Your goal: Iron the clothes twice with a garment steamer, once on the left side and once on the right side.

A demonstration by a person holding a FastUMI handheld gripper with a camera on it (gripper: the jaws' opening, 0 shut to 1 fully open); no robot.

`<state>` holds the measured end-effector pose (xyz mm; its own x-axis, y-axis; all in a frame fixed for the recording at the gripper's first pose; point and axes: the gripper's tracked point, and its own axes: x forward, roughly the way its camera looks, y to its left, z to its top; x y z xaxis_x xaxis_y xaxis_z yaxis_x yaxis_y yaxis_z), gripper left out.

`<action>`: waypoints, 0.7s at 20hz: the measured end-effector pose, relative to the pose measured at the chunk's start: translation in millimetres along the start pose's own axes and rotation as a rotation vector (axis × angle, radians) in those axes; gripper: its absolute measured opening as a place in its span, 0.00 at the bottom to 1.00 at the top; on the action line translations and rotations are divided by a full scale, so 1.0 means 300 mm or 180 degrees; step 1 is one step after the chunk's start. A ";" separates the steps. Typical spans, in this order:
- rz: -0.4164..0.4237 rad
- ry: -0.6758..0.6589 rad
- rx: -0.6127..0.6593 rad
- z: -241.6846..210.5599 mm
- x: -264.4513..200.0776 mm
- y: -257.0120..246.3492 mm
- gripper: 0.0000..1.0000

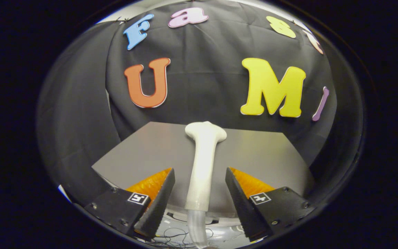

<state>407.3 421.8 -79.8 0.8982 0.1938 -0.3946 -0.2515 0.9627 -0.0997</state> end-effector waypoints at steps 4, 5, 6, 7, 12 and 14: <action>0.0022 0.0198 0.0068 -0.042 0.048 0.016 0.78; 0.0026 0.0225 0.0060 -0.046 0.052 0.018 0.76; 0.0018 0.0201 0.0061 -0.032 0.058 0.015 0.73; 0.0042 0.0232 0.0066 -0.043 0.059 0.021 0.70; 0.0029 0.0319 0.0161 -0.038 0.055 0.010 0.61; 0.0078 0.0385 0.0336 -0.043 0.057 0.012 0.47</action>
<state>417.1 426.1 -98.8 0.8407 0.1994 -0.5034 -0.2278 0.9737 0.0052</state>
